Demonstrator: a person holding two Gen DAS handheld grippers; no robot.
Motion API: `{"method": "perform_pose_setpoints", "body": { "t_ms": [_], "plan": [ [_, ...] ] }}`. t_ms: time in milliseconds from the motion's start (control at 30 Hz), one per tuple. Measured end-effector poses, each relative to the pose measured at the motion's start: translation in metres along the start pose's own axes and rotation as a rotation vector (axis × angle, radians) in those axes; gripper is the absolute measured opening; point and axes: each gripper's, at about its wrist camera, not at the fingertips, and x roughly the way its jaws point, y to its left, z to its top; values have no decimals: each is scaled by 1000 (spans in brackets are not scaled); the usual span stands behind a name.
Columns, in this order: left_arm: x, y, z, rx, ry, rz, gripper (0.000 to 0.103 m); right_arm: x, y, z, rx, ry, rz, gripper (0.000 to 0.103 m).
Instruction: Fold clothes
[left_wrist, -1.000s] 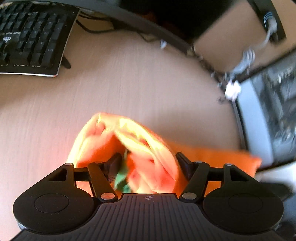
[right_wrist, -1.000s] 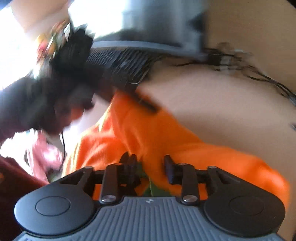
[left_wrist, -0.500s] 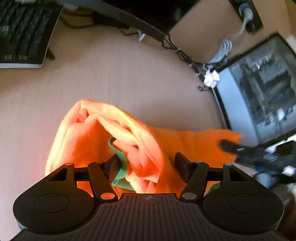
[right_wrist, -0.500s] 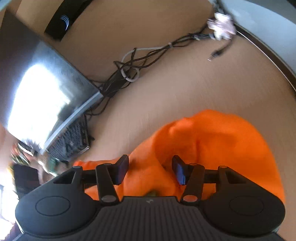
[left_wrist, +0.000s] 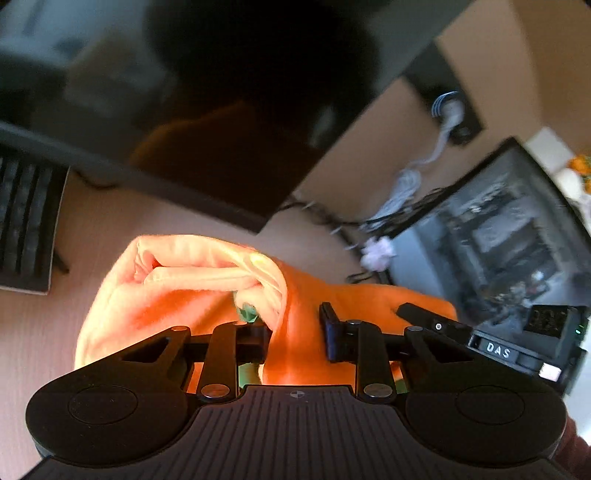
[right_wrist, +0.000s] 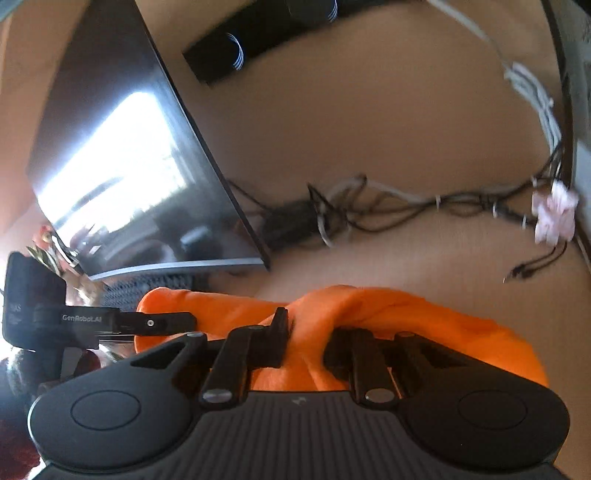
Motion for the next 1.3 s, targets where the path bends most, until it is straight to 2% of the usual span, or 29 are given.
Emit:
{"method": "perform_pose_setpoints", "body": {
  "t_ms": [100, 200, 267, 333, 400, 500, 600, 700, 800, 867, 933, 1000, 1033, 1100, 1200, 1267, 1300],
  "plan": [
    [-7, -2, -18, 45, 22, 3, 33, -20, 2, -8, -13, -12, 13, 15],
    [9, 1, -50, 126, 76, 90, 39, -21, 2, -40, -61, 29, -22, 15],
    [24, 7, -73, 190, 110, 157, 47, -7, -4, -68, -98, 68, -85, 15],
    [29, 9, -82, 201, 107, 165, 51, 6, -11, -97, -136, 108, -150, 15],
    [31, 9, -88, 199, 96, 160, 50, 18, -18, -114, -117, 134, -170, 16],
    [24, 4, -70, 153, 52, 95, 48, 19, -15, -109, -87, 110, -160, 19],
    [17, -9, -42, 149, -27, 59, 45, 17, -2, -81, -169, 32, -159, 18],
    [8, -26, -24, 200, -105, 49, 45, 8, 11, -54, -249, -60, -159, 18],
    [3, -31, -29, 235, -121, 43, 46, -1, 20, -40, -316, -119, -164, 18],
    [7, -22, -45, 222, -80, 63, 47, 1, 14, -50, -335, -89, -182, 18],
    [18, -8, -66, 217, -24, 126, 47, 4, 8, -62, -353, -57, -201, 18],
    [32, 8, -84, 202, 36, 189, 52, 16, 4, -87, -394, 9, -229, 18],
    [35, 12, -88, 192, 44, 196, 52, 26, 1, -101, -420, 54, -248, 20],
    [37, 14, -91, 181, 43, 194, 53, 37, -3, -115, -424, 96, -261, 28],
    [30, 11, -81, 164, 41, 175, 60, 35, 0, -109, -382, 112, -260, 31],
    [20, 13, -73, 113, 34, 140, 74, 16, -2, -99, -298, 112, -225, 47],
    [15, 15, -68, 73, 30, 111, 76, 7, -2, -94, -255, 111, -208, 51]
  ]
}}
